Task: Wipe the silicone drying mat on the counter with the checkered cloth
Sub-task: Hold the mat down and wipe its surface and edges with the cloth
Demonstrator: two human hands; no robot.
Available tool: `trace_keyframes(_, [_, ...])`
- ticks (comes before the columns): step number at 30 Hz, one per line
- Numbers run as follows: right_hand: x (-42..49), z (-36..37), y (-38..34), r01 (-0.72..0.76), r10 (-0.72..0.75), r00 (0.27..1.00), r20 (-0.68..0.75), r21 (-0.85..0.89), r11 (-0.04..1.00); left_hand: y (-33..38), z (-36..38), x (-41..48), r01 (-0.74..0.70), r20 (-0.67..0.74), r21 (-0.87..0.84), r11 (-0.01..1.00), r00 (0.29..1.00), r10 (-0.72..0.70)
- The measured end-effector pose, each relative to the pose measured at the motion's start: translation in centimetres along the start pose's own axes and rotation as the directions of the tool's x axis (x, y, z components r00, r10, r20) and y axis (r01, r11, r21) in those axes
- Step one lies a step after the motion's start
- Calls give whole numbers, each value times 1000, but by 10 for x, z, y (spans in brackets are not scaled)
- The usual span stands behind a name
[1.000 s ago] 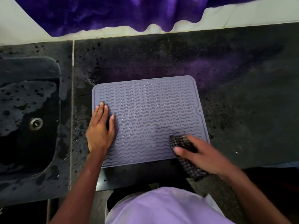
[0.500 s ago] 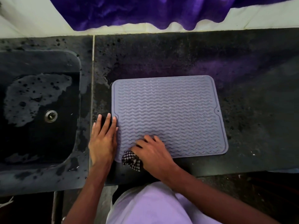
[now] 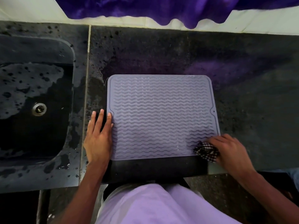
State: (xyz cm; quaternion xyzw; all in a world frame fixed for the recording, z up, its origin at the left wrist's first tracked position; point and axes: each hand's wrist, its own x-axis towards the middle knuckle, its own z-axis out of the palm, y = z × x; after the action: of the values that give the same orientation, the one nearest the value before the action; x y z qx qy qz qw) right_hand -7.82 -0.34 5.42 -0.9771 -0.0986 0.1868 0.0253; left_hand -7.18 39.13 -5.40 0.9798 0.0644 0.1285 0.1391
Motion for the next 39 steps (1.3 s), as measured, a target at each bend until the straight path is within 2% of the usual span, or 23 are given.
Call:
trace_keyframes(5, [-4,-8,20,-110,110,994,9,47,993,6,-6,-1,33,-42,-76,997,998,-36])
trace_keyframes(8, [4,-16,3,-68,84,992,-91,164,984,17,-10,-3,122,-88,-284,951,984,-152])
trace_keyframes(10, [17,-20,-31,25,19,985,-170,255,967,26,-11,-3,121,-106,-422,899,978,-181])
trace_keyframes(13, [42,-17,-102,212,-167,969,-183,271,939,34,-15,-3,167,-62,-537,827,970,-236])
trace_keyframes(15, [52,-5,-151,298,-268,950,-158,214,930,36,-17,-2,231,-1,-540,809,961,-275])
trace_keyframes(19, [50,23,-204,401,-383,913,-141,135,906,38,-14,-3,307,77,-418,855,950,-303])
trace_keyframes(25, [44,30,-168,285,-268,955,-128,147,947,39,-12,-5,272,47,-339,901,961,-273])
trace_keyframes(32, [17,24,-56,47,-34,986,-163,82,995,38,-8,-7,232,33,-316,920,972,-234])
trace_keyframes(36, [2,16,9,-134,149,973,-177,90,987,38,-7,-7,216,26,-306,927,976,-218])
trace_keyframes(39, [-2,10,32,-230,245,955,-169,101,968,40,-9,-7,218,31,-310,925,975,-219])
